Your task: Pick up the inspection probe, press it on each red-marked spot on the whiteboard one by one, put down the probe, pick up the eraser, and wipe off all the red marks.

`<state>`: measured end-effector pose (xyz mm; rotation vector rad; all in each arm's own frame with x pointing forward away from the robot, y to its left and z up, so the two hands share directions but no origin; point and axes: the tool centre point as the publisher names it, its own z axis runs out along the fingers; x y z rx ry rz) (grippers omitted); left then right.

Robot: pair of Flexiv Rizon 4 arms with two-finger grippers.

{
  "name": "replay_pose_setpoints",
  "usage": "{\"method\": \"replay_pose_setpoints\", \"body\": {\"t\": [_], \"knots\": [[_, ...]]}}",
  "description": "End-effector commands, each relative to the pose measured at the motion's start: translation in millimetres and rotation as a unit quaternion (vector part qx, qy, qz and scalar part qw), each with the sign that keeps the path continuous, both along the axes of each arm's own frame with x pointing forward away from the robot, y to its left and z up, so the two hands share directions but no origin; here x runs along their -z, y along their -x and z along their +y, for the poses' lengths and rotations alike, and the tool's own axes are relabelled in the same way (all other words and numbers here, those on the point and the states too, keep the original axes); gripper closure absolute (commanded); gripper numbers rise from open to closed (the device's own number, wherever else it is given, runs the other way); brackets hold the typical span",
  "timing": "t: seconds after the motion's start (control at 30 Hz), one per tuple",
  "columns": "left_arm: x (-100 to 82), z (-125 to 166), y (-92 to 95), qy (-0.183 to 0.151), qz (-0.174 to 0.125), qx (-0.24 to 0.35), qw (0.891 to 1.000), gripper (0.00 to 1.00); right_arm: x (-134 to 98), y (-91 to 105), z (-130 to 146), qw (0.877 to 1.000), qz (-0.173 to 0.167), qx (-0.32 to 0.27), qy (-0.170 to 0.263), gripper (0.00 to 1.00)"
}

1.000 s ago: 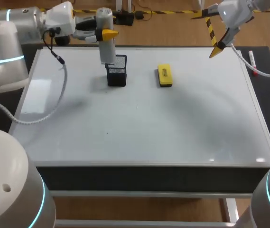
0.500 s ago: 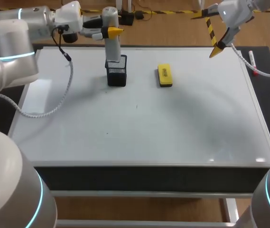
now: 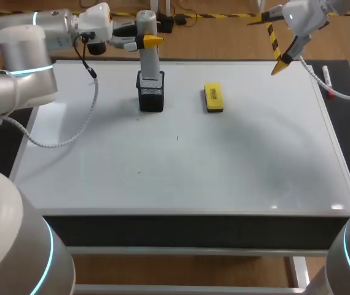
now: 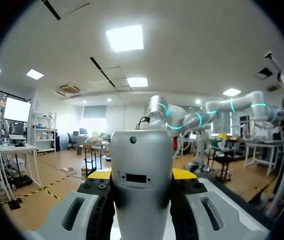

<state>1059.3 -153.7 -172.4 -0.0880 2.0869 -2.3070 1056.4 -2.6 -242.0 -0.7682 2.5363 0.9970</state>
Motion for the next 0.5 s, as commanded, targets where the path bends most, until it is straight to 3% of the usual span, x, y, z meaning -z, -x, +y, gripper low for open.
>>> {"method": "replay_pose_setpoints", "body": {"t": [0.03,0.5], "knots": [[7.3,-0.4,-6.5,0.005,0.000,0.025,1.000,1.00,-0.4,-0.2,-0.4,1.000,0.000,-0.001,0.002,0.00],[24.6,2.3,-5.6,0.012,0.005,0.018,1.000,1.00,-0.4,-0.2,-0.4,1.000,0.000,-0.001,0.002,0.00]]}}
